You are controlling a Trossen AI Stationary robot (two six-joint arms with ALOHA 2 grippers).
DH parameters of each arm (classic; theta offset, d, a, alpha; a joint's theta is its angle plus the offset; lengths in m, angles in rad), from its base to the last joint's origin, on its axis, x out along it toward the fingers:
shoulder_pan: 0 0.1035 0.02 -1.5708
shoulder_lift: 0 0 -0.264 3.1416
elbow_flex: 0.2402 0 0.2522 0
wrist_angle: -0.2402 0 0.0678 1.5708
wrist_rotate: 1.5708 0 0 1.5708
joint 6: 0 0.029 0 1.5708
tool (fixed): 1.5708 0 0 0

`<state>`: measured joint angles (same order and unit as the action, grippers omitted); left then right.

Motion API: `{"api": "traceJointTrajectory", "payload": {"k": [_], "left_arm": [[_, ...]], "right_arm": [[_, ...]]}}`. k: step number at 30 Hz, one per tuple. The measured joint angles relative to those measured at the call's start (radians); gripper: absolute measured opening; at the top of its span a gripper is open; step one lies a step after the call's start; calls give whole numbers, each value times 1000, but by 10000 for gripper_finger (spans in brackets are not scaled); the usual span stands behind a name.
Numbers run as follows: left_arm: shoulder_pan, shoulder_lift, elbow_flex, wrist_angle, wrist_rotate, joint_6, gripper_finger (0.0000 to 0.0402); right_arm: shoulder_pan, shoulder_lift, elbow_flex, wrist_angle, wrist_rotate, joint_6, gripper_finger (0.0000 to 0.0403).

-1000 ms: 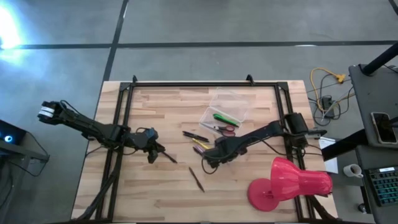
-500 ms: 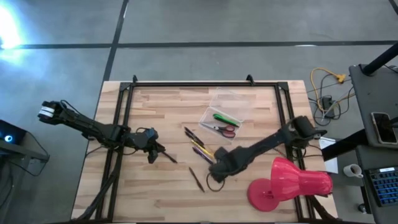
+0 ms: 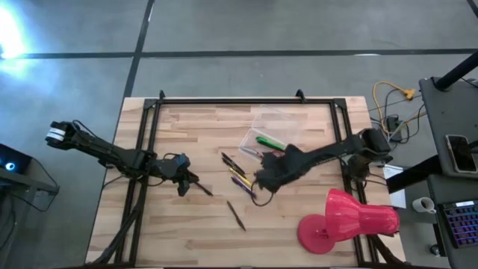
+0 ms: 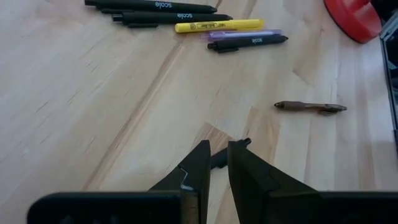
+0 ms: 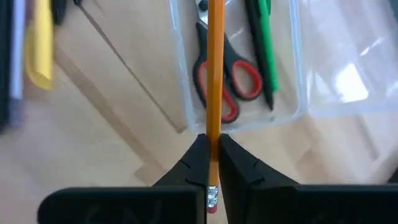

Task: Pick & place school supplies into a supply box
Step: Put the orange pencil into the transparent supply box

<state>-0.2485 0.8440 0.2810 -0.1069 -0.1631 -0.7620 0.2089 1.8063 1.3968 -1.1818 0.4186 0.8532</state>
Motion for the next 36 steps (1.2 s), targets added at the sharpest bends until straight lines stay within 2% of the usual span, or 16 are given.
{"api": "traceJointTrajectory", "payload": {"k": [4, 8, 13, 15, 26, 29, 36], "left_arm": [[0, 0, 0, 3, 0, -17, 39], [0, 0, 0, 4, 0, -44, 39], [0, 0, 0, 30, 0, -45, 39], [0, 0, 0, 39, 0, -45, 39], [0, 0, 0, 79, 0, -94, 39], [0, 0, 0, 97, 0, -100, 39], [0, 0, 0, 180, 1, -133, 39]], "right_arm": [[-97, 15, 0, 11, -1, -167, 11], [-185, 25, 0, 15, -10, -238, 11], [-272, 44, -6, 64, -124, -309, 13], [-285, 58, -7, 82, -128, -330, 14], [-308, 137, -12, 109, -271, -299, 20], [-310, 156, -13, 109, -299, -260, 36], [-290, 127, -13, 112, -276, -215, 84]]}}
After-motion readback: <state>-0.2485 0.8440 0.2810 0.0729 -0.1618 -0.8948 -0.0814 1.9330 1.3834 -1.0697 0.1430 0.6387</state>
